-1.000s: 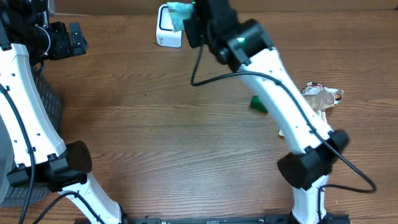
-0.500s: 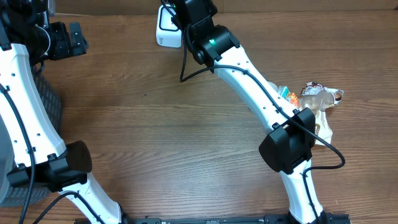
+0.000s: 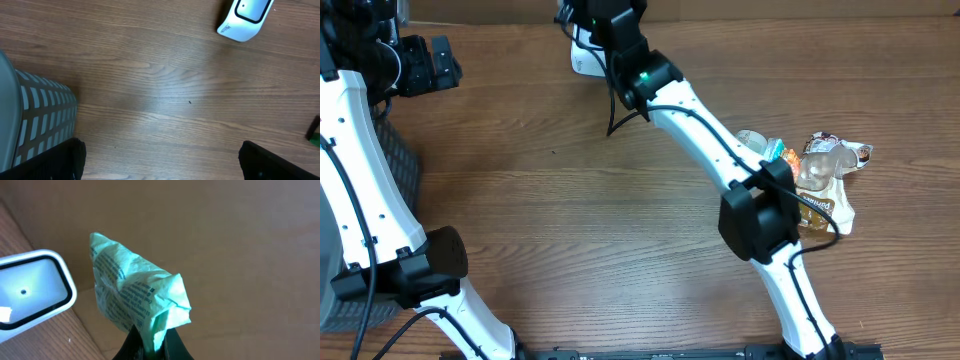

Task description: Scan the item barcode

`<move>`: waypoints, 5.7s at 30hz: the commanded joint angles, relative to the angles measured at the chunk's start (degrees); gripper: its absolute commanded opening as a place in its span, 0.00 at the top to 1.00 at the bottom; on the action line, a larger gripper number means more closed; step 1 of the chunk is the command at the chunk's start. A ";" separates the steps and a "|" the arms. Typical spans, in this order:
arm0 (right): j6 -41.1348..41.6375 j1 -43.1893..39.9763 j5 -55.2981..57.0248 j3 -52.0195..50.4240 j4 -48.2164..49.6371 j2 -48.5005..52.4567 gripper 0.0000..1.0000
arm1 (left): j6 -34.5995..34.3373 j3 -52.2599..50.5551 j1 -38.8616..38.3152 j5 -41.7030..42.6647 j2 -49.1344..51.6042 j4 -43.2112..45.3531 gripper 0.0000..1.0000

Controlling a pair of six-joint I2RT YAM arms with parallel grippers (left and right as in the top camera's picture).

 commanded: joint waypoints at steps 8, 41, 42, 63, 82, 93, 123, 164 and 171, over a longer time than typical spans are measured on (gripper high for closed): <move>-6.12 -0.39 -0.76 1.46 5.27 5.81 0.96 | 0.70 0.81 -0.17 0.02 -0.74 -0.07 0.00; 45.33 -2.12 -7.98 1.49 -24.52 -13.75 0.96 | 0.70 0.81 -0.17 0.04 -0.74 -0.07 0.00; 48.41 -2.47 -10.86 1.49 -28.41 -15.39 0.96 | 0.70 0.81 -0.17 0.02 -0.74 -0.07 0.00; 66.60 -34.75 -36.48 -0.90 -81.46 -30.18 0.96 | 0.70 0.81 -0.17 0.02 -0.74 -0.07 0.00; 72.15 -48.13 -31.67 -36.35 -65.64 -29.79 0.47 | 0.70 0.81 -0.17 0.02 -0.74 -0.07 0.01; 68.67 -45.48 -42.03 -34.73 -69.77 -37.16 0.43 | 0.70 0.81 -0.17 0.02 -0.74 -0.07 0.00; 69.13 -24.85 -38.93 -34.80 -77.46 -65.37 0.00 | 0.70 0.81 -0.17 0.04 -0.74 -0.07 0.00; 69.11 -24.70 -38.69 -41.53 -76.94 -87.14 0.00 | 0.70 0.81 -0.17 0.02 -0.74 -0.07 0.00; 68.89 -23.21 -33.42 -53.31 -73.44 -93.90 0.00 | 0.70 0.81 -0.17 0.02 -0.74 -0.07 0.00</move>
